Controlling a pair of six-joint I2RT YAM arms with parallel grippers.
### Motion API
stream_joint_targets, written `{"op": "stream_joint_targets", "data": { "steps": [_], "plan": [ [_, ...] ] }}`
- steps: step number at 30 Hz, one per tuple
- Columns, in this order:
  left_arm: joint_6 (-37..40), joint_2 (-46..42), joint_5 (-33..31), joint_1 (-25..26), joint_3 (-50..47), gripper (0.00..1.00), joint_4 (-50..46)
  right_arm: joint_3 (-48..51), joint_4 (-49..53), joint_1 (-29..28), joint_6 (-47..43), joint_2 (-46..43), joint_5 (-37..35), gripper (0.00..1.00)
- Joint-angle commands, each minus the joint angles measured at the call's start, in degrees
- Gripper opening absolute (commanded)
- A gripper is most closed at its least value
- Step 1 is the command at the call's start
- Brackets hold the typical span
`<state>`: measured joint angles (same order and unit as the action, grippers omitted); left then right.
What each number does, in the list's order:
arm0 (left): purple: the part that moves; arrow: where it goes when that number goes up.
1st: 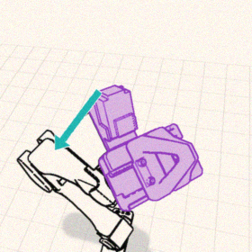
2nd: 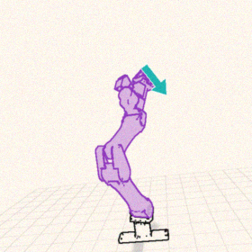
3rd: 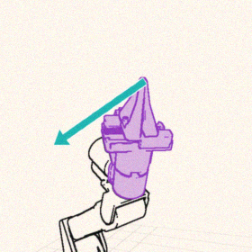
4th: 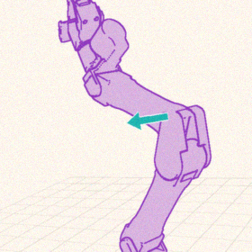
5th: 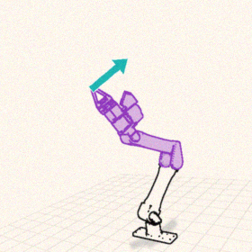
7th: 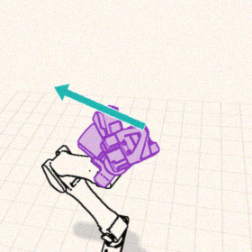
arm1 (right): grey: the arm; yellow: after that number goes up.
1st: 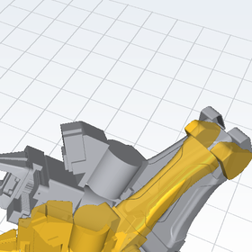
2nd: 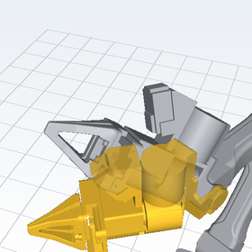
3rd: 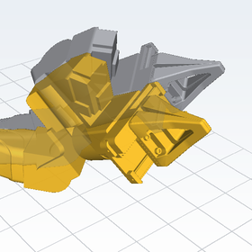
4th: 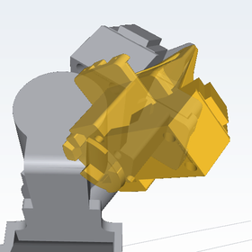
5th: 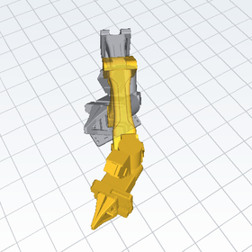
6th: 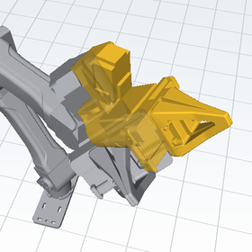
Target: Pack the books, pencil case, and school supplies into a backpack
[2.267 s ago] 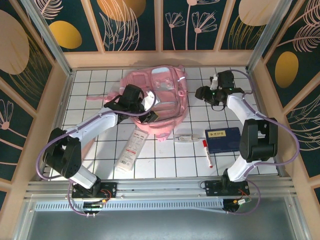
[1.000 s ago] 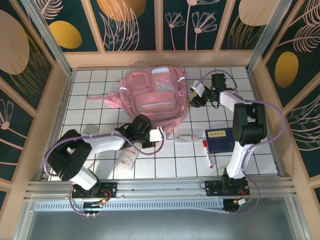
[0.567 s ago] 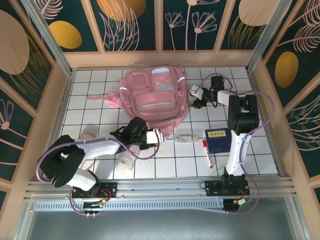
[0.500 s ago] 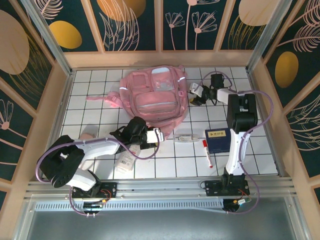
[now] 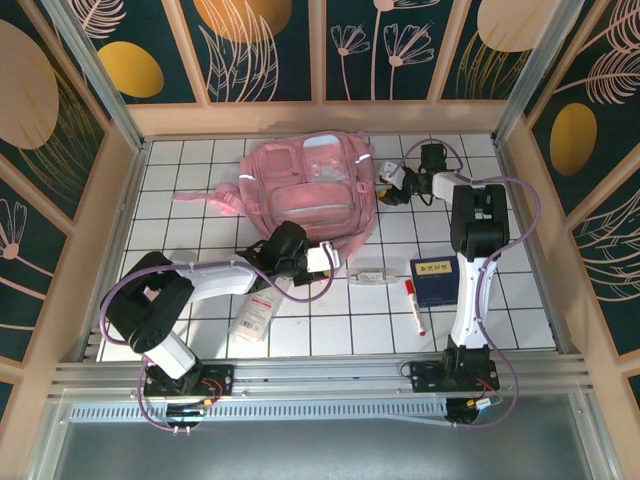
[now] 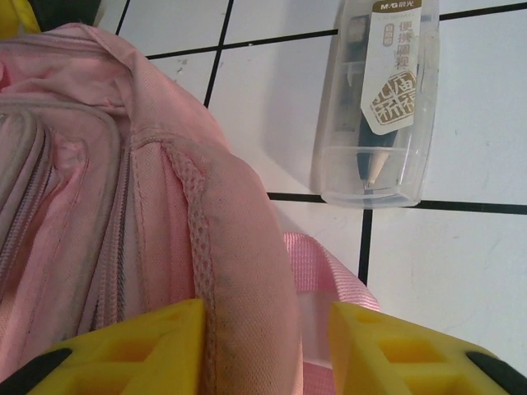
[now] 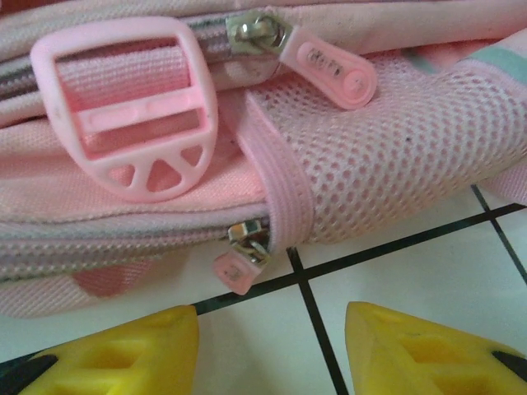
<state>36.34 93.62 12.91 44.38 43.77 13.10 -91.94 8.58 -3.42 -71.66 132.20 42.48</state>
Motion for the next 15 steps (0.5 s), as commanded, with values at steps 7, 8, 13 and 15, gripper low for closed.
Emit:
{"op": "stream_joint_targets", "data": {
  "steps": [7, 8, 13, 15],
  "plan": [
    [-2.9, -1.8, -3.1, -0.1, -2.6, 0.41, 0.3, -2.8, 3.8, -0.8, 1.5, 2.1, 3.9, 0.38],
    [-3.0, -1.7, -4.0, -0.2, -2.3, 0.39, -0.1, -2.9, 3.8, -0.9, 1.8, 2.1, 3.8, 0.36],
    [-3.7, -1.0, -5.8, -0.1, -1.3, 0.33, -1.2, -2.4, 3.0, -1.2, 1.9, 2.1, 2.8, 0.30],
    [-3.6, -0.2, -6.3, -0.1, -0.5, 0.33, -2.2, -2.1, 3.0, -1.4, 1.9, 1.8, 3.7, 0.30]
  ]
}}
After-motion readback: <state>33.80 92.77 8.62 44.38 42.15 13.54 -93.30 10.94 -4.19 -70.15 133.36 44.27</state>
